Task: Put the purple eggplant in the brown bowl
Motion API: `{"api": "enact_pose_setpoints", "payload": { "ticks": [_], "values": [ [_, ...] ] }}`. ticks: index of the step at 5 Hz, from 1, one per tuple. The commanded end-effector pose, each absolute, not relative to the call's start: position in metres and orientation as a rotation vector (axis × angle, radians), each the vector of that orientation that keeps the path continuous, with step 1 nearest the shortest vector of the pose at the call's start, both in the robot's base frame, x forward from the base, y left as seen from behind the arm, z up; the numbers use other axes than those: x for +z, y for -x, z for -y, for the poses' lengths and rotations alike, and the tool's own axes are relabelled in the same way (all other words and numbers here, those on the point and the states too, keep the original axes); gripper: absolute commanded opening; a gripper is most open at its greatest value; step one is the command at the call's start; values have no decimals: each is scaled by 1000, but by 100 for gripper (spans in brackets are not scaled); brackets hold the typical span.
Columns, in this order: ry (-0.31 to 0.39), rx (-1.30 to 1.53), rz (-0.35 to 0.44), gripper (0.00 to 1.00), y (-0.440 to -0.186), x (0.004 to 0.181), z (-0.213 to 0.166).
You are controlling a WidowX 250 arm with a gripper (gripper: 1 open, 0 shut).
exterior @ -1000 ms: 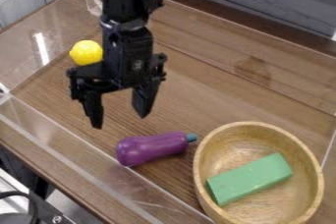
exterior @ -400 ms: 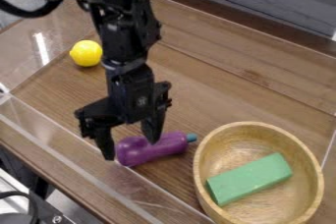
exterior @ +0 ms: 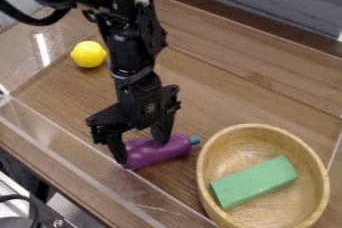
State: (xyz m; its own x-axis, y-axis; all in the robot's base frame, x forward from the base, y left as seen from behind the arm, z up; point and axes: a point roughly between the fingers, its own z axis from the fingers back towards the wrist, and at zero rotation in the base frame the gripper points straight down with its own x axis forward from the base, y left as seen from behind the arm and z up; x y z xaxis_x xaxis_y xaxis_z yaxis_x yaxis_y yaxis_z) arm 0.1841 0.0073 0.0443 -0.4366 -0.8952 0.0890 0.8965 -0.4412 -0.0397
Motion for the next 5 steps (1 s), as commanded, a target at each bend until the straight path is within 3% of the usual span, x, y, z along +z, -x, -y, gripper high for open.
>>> {"api": "enact_pose_setpoints", "payload": {
  "ticks": [1, 3, 5],
  "values": [
    [116, -2038, 14, 100, -187, 38, -4],
    [119, -2036, 1, 100, -185, 24, 2],
    [126, -2029, -16, 100, -184, 21, 4]
  ]
}}
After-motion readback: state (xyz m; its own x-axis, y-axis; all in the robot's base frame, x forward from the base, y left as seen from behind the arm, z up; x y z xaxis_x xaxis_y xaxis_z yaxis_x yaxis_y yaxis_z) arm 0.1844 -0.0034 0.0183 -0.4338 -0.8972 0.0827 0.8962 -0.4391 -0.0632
